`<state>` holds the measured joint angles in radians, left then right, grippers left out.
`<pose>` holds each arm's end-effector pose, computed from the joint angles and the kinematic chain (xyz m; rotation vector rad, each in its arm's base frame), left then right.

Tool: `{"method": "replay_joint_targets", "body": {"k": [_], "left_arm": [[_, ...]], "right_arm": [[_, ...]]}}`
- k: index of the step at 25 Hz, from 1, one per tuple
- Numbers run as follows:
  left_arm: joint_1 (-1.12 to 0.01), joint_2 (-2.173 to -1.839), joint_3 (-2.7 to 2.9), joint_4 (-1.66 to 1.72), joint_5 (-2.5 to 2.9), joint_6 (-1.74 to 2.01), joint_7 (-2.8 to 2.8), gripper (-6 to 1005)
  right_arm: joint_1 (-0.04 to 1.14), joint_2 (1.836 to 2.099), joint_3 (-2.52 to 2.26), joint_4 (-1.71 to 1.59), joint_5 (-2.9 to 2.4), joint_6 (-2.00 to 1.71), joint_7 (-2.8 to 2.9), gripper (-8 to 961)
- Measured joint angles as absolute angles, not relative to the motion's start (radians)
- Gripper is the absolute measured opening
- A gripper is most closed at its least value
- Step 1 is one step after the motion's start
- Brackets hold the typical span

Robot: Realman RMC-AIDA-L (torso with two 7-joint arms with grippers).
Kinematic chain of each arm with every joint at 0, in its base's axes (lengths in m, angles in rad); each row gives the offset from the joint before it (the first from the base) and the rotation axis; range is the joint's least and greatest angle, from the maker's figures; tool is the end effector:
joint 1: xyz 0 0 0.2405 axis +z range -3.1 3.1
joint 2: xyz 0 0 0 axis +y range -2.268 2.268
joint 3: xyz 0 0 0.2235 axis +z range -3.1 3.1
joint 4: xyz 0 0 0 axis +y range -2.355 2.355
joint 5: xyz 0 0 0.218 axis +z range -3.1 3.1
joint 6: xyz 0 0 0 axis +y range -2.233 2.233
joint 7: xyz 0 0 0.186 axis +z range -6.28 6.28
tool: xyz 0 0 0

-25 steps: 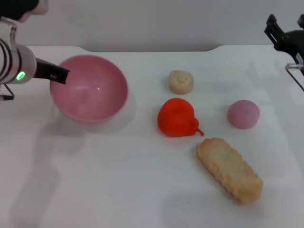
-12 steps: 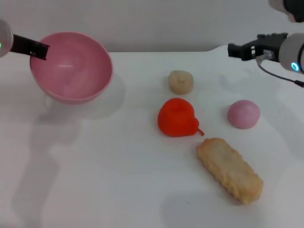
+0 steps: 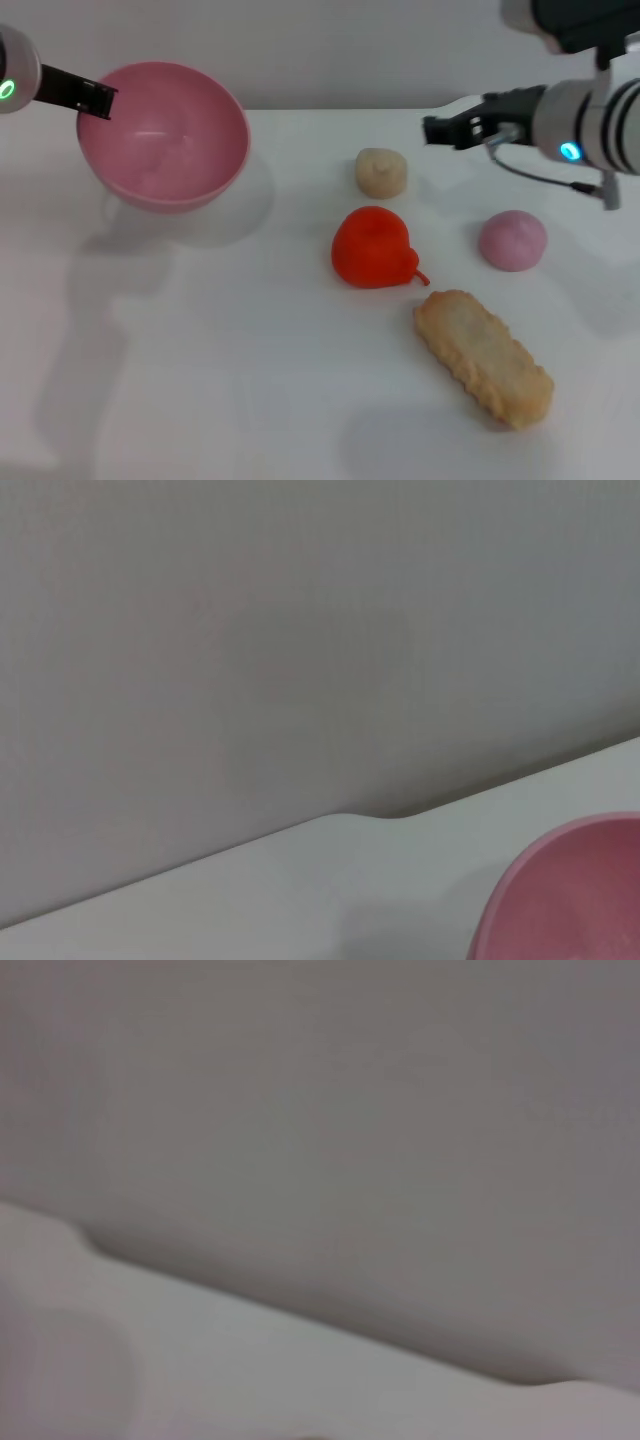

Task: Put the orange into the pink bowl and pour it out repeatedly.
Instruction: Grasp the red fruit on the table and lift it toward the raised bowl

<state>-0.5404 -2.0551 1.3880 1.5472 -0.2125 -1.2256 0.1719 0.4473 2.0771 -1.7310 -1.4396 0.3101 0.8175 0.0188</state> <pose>-0.1665 0.4252 0.0661 -1.9607 -0.9147 0.1889 0.1362 0.4143 -0.0330 -2.1021 0.8870 0.0794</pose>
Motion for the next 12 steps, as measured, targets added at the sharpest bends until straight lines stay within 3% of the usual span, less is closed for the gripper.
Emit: {"method": "replay_joint_targets", "body": {"k": [12], "left_arm": [[-0.589,-2.056,1.387,1.482,-0.204,-1.201,0.172,41]], "right_arm": [[0.568,2.077,-1.796,-1.329,0.401,0.958,0.083,800]]}}
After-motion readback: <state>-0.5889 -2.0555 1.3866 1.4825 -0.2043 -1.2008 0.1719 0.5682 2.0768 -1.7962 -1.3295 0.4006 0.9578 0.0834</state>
